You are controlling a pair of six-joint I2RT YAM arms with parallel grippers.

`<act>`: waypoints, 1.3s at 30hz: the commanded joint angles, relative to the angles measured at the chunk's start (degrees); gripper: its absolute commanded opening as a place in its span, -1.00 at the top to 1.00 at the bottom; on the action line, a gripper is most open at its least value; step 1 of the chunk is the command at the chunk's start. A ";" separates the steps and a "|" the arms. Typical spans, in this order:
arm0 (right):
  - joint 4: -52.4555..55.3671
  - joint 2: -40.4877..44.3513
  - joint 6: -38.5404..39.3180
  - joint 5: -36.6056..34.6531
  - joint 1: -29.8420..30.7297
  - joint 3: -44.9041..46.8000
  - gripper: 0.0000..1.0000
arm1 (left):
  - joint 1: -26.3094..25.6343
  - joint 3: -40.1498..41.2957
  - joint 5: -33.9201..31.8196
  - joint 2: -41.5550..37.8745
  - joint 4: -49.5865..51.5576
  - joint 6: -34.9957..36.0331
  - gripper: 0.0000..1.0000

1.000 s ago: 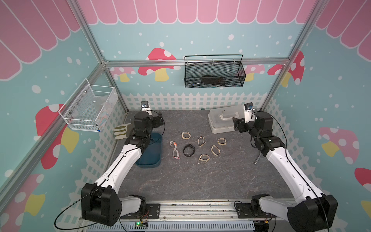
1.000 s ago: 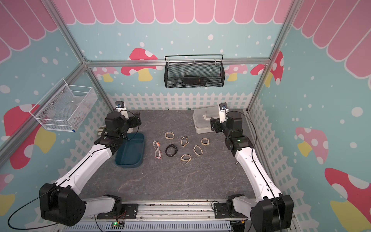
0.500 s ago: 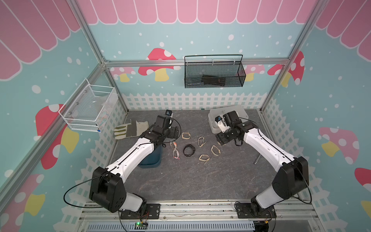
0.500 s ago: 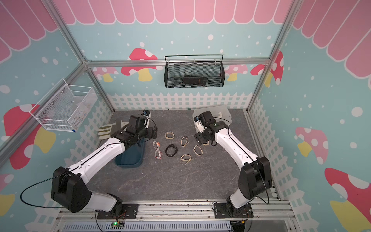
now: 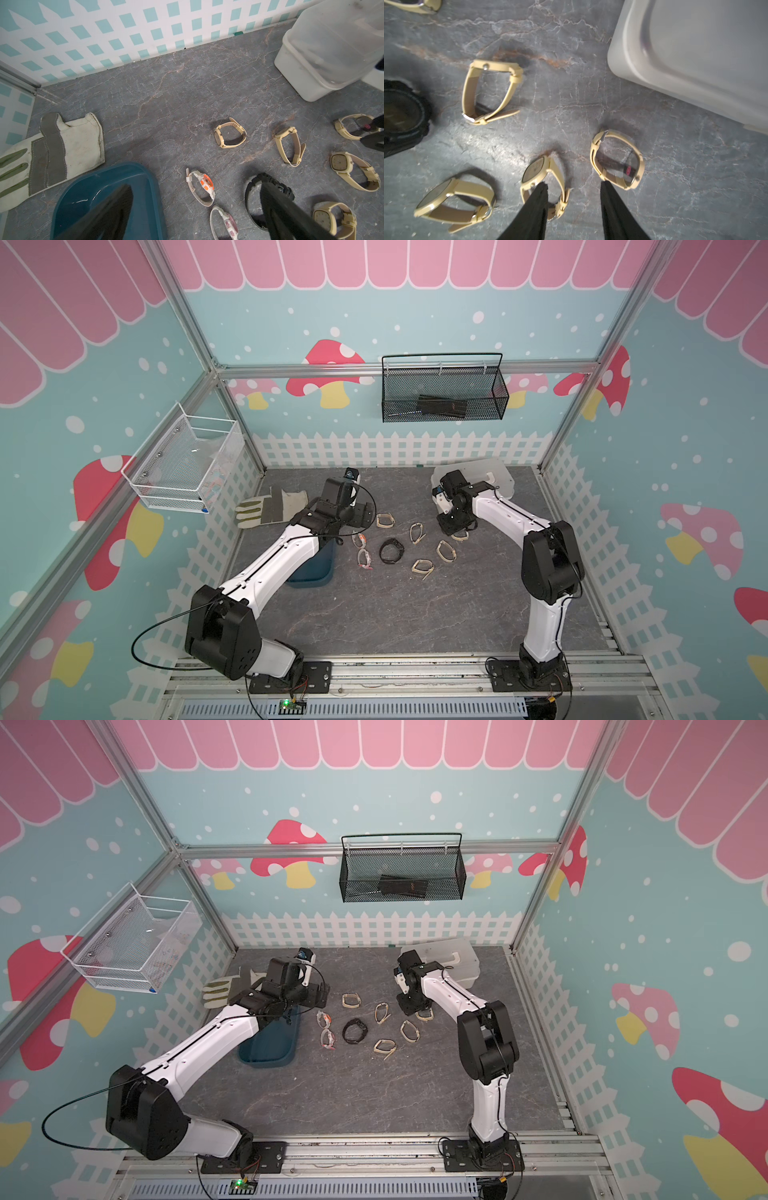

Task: Put the watch into the storage box
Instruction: Pick up the watch at the center of the board.

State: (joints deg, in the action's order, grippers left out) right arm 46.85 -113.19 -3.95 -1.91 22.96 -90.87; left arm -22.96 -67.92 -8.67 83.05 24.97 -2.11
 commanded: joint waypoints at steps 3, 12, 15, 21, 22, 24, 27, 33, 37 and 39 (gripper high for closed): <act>0.16 -3.42 -1.94 -2.29 -0.46 -1.44 0.16 | -0.24 -1.69 2.34 0.71 0.87 0.66 -0.98; -0.56 -5.87 -2.12 -4.82 -1.00 -1.33 0.23 | -1.71 -1.13 2.44 0.14 0.95 1.03 -0.97; -0.76 -6.56 -2.03 -4.87 -1.25 -1.37 0.27 | -1.82 -1.25 2.38 0.01 0.96 1.11 -0.98; -1.13 -7.21 -1.94 -5.03 -1.59 -1.24 0.35 | -1.99 -1.25 2.17 -0.24 1.00 1.23 -0.98; -1.07 -7.31 -1.87 -4.96 -1.60 -1.29 0.38 | -2.00 -1.25 2.21 -0.20 0.97 1.23 -0.98; -1.09 -7.44 -1.92 -4.60 -1.69 -1.33 0.43 | -2.00 -1.34 2.16 -0.25 0.94 1.30 -0.98; -1.15 -7.72 -1.86 -4.50 -1.69 -1.39 0.45 | -2.00 -1.44 2.09 -0.11 0.96 1.32 -0.98; -1.15 -8.71 -1.77 -4.64 -1.69 -1.41 0.52 | -2.00 -1.54 2.13 -0.11 0.95 1.38 -0.98; -1.24 -9.05 -1.77 -4.73 -1.69 -1.42 0.60 | -2.02 -1.60 2.04 -0.12 1.04 1.41 -0.98; -1.26 -9.24 -1.77 -4.85 -1.69 -1.42 0.64 | -2.00 -1.60 1.99 -0.16 1.06 1.41 -0.97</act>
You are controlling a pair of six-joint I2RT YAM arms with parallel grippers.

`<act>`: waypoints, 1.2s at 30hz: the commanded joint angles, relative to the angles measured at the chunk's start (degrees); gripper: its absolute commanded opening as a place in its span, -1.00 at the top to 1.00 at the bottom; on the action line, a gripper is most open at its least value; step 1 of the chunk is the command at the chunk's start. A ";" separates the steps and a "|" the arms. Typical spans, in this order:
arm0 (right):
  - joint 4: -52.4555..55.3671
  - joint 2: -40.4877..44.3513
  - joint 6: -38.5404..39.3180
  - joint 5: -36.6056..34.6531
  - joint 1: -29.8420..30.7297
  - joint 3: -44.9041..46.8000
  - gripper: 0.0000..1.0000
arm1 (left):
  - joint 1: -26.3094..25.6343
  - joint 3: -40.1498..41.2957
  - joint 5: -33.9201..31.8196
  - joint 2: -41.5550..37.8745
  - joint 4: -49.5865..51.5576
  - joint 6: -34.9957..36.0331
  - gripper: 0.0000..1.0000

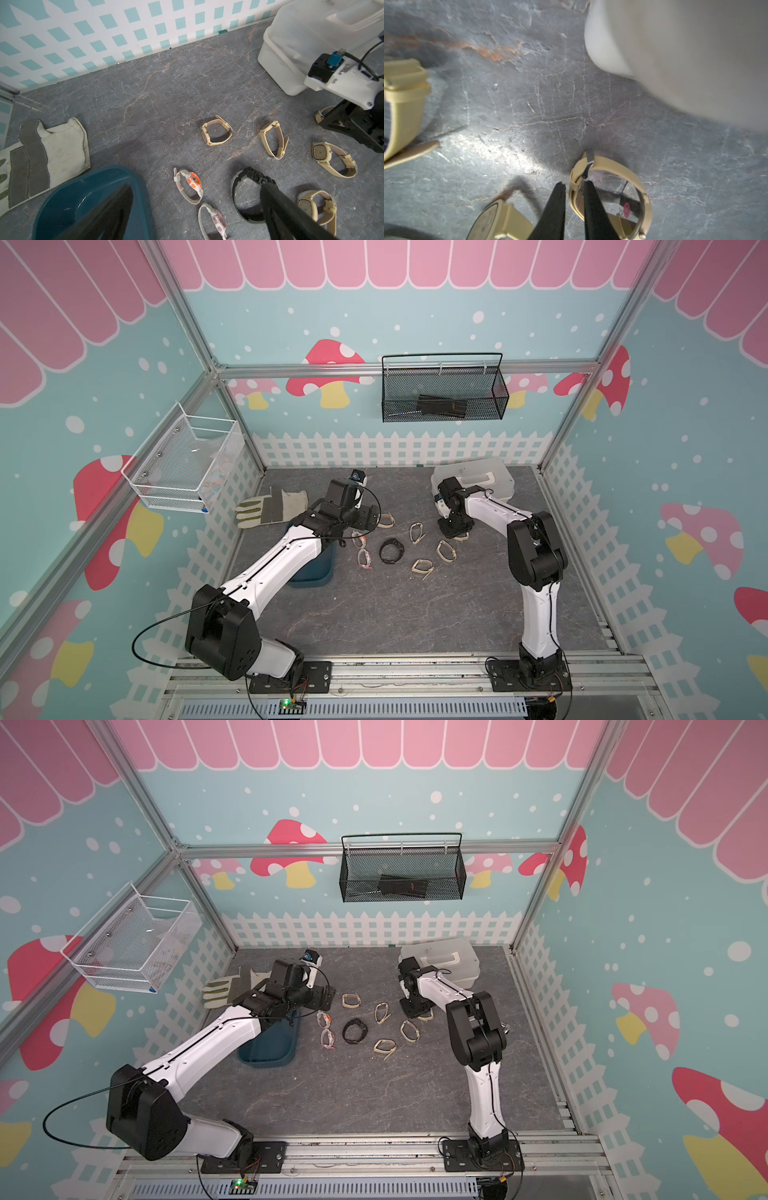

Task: Put the watch into the storage box
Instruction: Pick up the watch at the center of the board.

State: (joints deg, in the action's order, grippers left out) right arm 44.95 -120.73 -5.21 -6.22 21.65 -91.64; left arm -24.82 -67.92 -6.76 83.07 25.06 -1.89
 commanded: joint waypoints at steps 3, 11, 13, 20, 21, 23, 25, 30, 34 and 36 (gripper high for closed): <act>0.59 -2.13 -0.51 -0.64 -0.47 -0.61 0.65 | -0.22 -1.55 0.10 -0.19 0.96 1.19 -0.97; 0.62 -2.76 -0.60 -0.46 -0.56 -0.40 0.60 | -0.23 -1.51 0.21 -0.45 1.07 1.10 -0.98; 0.66 -2.77 -0.59 -0.45 -0.56 -0.37 0.59 | -0.23 -1.45 0.25 -0.54 1.01 1.10 -0.98; 0.41 -2.76 -0.59 -0.46 -0.87 0.30 0.56 | -0.27 -1.34 0.16 -0.65 1.20 1.10 -0.98; 0.46 -2.84 -0.59 -0.44 -0.91 0.40 0.55 | -0.30 -1.34 0.17 -0.77 1.13 1.10 -0.97; 0.44 -2.85 -0.59 -0.42 -1.02 0.64 0.52 | -0.32 -1.32 0.05 -0.80 1.14 1.10 -0.97; 0.33 -2.60 -0.59 -0.76 -1.07 0.98 0.51 | -0.33 -1.27 0.01 -0.81 1.22 1.10 -0.97; 0.03 -2.15 -0.51 -1.47 -1.15 1.64 0.47 | -0.40 -1.34 0.00 -0.80 1.22 1.10 -0.97; 0.04 -2.06 -0.50 -1.96 -1.24 1.95 0.38 | -0.41 -1.34 -0.13 -0.84 1.27 1.10 -0.98; -0.07 -1.67 -0.60 -2.20 -1.25 2.14 0.33 | -0.49 -1.25 -0.25 -0.96 1.31 1.10 -0.98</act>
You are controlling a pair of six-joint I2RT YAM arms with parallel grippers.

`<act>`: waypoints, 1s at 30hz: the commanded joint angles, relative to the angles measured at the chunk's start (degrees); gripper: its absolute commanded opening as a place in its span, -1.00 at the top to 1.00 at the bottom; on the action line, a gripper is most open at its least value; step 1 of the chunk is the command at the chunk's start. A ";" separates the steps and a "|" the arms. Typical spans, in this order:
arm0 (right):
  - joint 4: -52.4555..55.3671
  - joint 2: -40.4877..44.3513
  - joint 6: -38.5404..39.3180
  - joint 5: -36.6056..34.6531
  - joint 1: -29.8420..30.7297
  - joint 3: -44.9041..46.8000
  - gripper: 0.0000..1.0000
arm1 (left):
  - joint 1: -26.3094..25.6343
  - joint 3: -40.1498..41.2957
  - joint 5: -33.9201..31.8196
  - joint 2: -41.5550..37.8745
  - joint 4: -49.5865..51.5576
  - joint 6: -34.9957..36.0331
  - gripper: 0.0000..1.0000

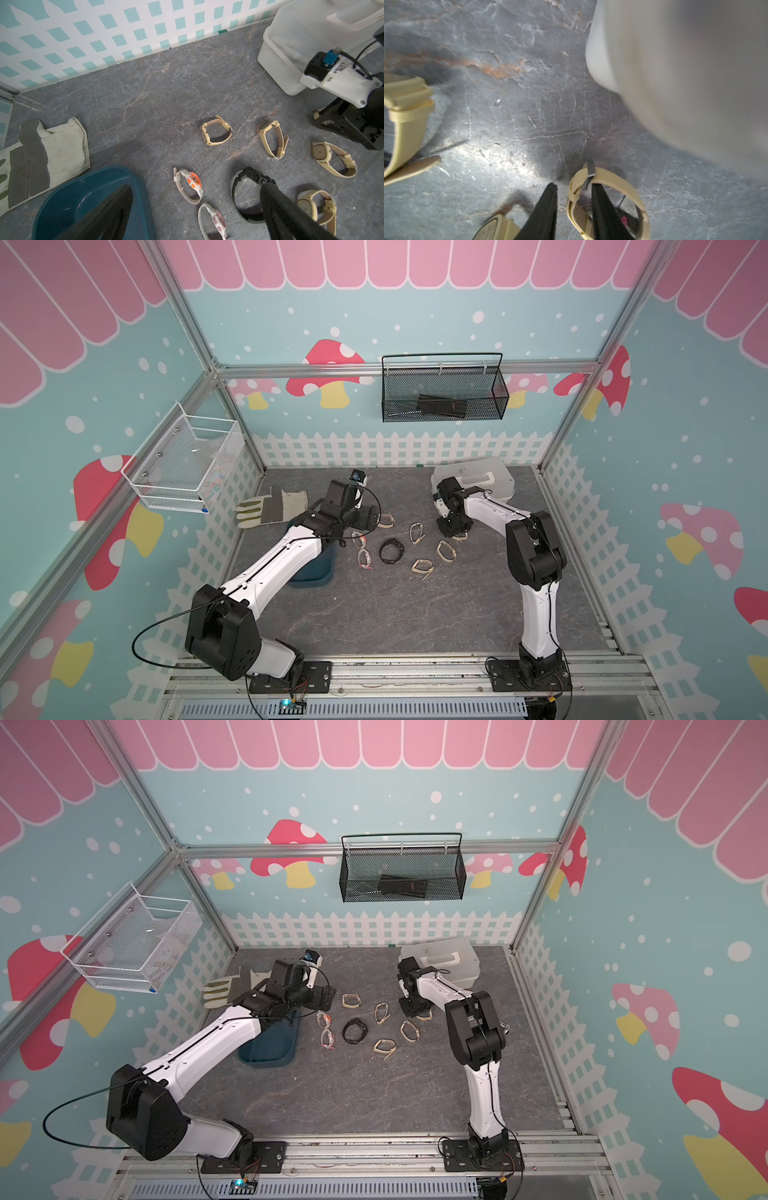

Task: Put the watch into the storage box
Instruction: Pick up the watch at the center of the board.

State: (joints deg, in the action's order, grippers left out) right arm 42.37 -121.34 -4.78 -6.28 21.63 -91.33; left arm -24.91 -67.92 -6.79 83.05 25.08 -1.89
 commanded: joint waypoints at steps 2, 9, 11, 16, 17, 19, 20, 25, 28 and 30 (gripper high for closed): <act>2.12 -0.43 -1.03 -2.33 -1.24 2.25 0.30 | -0.41 -1.27 -0.39 -0.94 1.32 1.17 -0.98; 0.96 -0.19 -1.18 -2.07 -1.24 4.17 0.32 | -0.58 -1.28 -0.39 -0.69 1.29 1.19 -0.98; 0.48 -0.43 -1.37 -2.07 -1.20 4.90 0.38 | -0.58 -1.30 -0.46 -0.68 1.26 1.23 -0.98; -0.63 0.12 -2.39 -0.98 -1.23 6.45 0.48 | -0.75 -1.41 -0.53 -0.78 1.28 1.36 -0.97; -0.68 0.15 -2.44 -1.01 -1.24 6.55 0.51 | -0.76 -1.43 -0.59 -0.77 1.38 1.39 -0.97; -0.45 0.22 -2.54 -1.20 -1.24 6.76 0.57 | -0.82 -1.47 -0.67 -0.83 1.39 1.45 -0.98; -0.38 0.28 -2.52 -1.20 -1.26 6.93 0.60 | -0.85 -1.43 -0.68 -0.86 1.35 1.45 -0.98; -0.21 0.92 -2.96 -0.83 -1.14 8.43 0.85 | -1.02 -1.34 -0.91 -0.91 1.30 1.54 -0.98; -0.39 2.28 -2.80 -1.06 -1.06 9.75 0.98 | -1.20 -1.43 -0.92 -0.93 1.46 1.58 -0.97; -0.49 4.01 -2.46 -0.80 -1.06 10.74 1.00 | -1.29 -1.49 -0.88 -1.09 1.38 1.63 -0.97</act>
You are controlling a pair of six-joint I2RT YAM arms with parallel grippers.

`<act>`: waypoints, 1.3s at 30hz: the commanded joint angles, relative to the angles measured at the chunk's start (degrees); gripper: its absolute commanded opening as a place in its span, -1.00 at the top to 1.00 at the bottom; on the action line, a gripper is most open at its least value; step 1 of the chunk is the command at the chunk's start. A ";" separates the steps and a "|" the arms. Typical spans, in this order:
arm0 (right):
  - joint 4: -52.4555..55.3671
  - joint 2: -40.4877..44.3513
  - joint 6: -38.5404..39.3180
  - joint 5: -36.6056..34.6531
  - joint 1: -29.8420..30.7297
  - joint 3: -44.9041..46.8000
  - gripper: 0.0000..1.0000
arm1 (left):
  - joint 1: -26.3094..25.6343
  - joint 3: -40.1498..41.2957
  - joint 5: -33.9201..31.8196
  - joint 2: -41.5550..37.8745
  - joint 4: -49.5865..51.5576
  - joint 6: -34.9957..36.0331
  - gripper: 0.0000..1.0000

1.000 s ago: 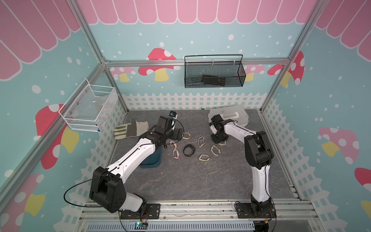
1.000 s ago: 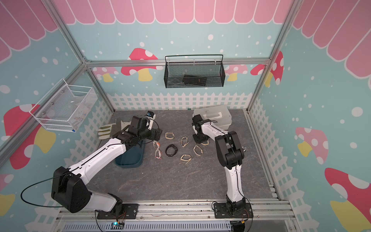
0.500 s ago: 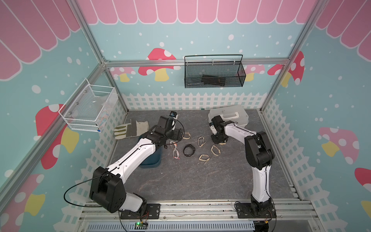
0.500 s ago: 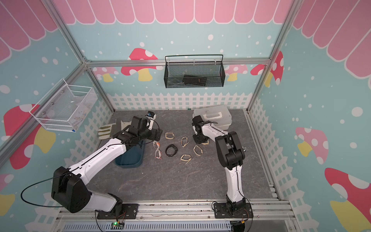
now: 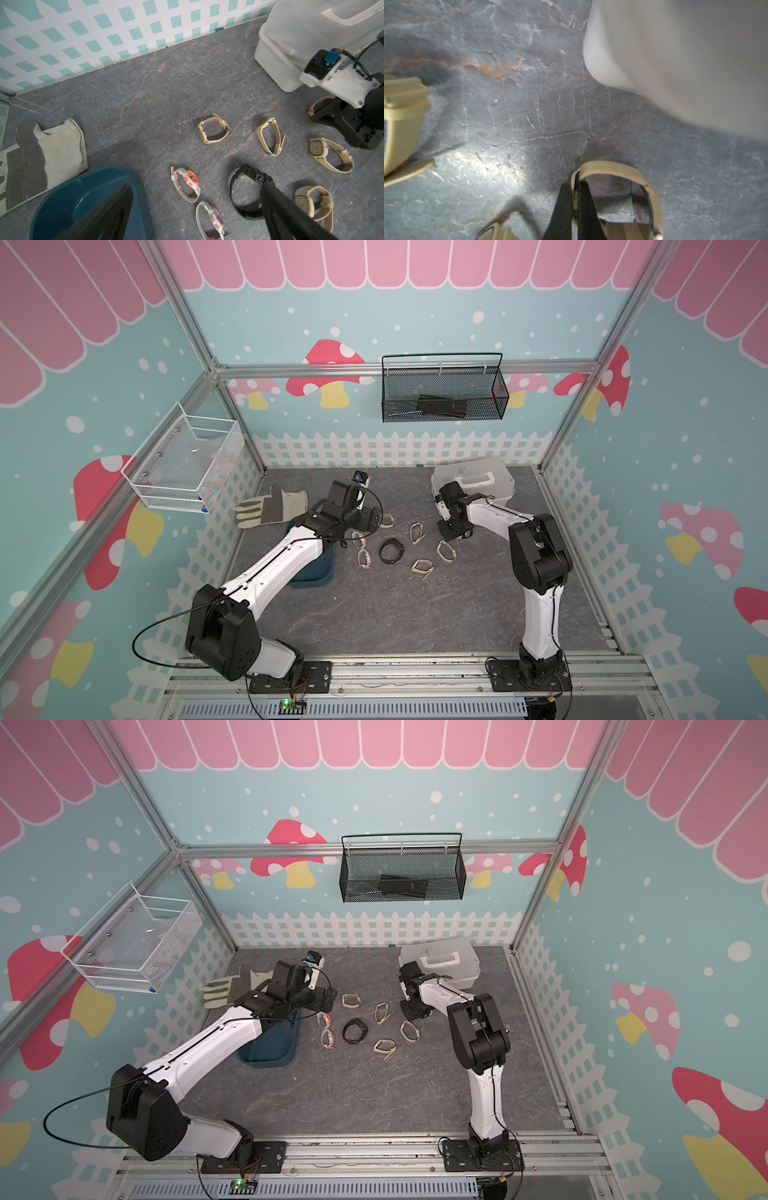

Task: Put the watch into the storage box
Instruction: Pick up the watch at the center of the board, then place the watch in the storage box.

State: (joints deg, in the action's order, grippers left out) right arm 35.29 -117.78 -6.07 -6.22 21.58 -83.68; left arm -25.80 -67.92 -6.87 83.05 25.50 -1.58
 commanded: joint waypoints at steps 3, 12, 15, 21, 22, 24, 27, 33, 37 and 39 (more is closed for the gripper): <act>5.95 5.25 -0.03 1.84 -1.02 4.47 1.00 | -0.47 -1.64 -0.64 -1.24 0.96 1.15 -0.98; 0.65 25.01 9.01 32.13 -1.11 5.65 1.00 | 0.97 -2.59 14.29 -2.91 -0.45 -2.93 -0.98; -3.80 30.16 8.63 47.66 -1.67 7.40 1.00 | 3.41 -0.33 21.45 -5.67 -4.87 -5.35 -0.98; -23.01 32.75 -7.98 75.70 -3.56 11.45 1.00 | 3.93 15.19 21.28 -16.37 -25.72 -2.77 -0.98; -28.29 32.57 -12.58 79.22 -3.52 12.23 1.00 | 3.90 18.62 21.18 -18.34 -30.27 -2.47 -0.98; -38.64 32.12 -21.71 83.72 -3.56 14.04 1.00 | 3.84 23.57 21.76 -21.39 -37.40 -1.93 -0.97; -58.81 31.61 -38.23 86.95 -3.39 17.54 1.00 | 3.29 26.32 23.60 -23.10 -40.95 0.46 -0.97; -82.89 29.09 -59.02 88.20 -2.21 18.97 1.00 | -0.24 29.84 22.79 -24.12 -49.06 2.99 -0.97; -87.77 28.13 -62.77 88.13 -0.73 19.17 1.00 | -0.69 29.75 21.86 -25.38 -49.56 4.53 -0.98; -87.58 27.67 -62.58 88.02 0.21 19.05 1.00 | -1.17 29.51 21.15 -25.96 -49.03 5.27 -0.98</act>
State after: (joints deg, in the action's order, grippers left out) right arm -45.19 -88.97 -63.42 80.14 20.62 -64.66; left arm -26.28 -38.15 14.74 58.46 -20.84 0.73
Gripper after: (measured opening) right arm 0.058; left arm 0.988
